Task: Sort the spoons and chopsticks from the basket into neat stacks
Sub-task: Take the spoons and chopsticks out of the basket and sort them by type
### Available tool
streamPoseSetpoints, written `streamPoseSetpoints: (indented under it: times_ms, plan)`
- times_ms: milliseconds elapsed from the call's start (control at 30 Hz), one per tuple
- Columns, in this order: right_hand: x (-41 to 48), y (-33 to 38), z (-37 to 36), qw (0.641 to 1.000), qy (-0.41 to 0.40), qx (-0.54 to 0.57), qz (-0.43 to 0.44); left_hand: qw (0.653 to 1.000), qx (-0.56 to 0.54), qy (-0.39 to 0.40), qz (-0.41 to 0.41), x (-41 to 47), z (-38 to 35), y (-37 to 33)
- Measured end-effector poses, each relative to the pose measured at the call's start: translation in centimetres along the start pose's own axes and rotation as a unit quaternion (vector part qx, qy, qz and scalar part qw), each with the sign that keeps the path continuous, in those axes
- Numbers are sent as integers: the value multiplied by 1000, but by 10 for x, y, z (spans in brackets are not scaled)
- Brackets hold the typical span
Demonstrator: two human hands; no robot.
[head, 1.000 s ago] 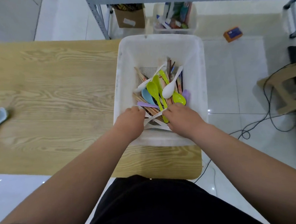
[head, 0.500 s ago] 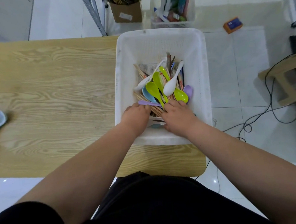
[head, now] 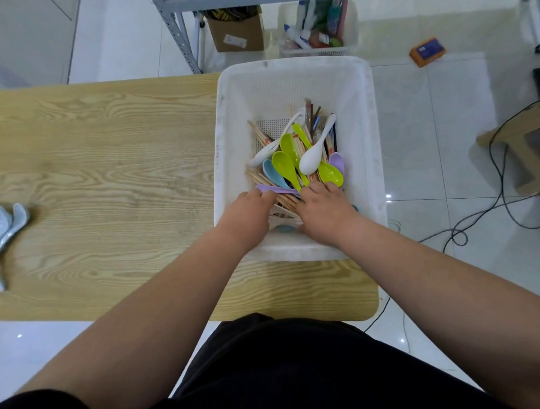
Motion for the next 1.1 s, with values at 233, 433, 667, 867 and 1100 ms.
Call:
streamPoseSetpoints:
  times_ms: [233,433,667,867,1100]
  plan:
    - [-9,-5,4,999,27,36,0,952,-274,26,136,-38,14,16]
    - [-26,-7,21,993,-54,98,-46,841,-489,140,186,-56,17,21]
    - [-44,10,46,882,-163,430,-100,622,-741,192,161,-59,26,-7]
    - [-36,29,54,866,-163,470,-57,490,-848,102,173,-59,30,-10]
    - [-8,4,19,984,109,139,-19,566,-789,76,228,-83,19,23]
Point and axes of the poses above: each hand's wrist, its own x-axis towards the middle knuckle, its own z-axis out of the back of the hand, y = z × x, the point moved 2 cm from there along x, towards the middle knuckle, and after that the axes turned 14 degrees about z, right-handed, at the moved point
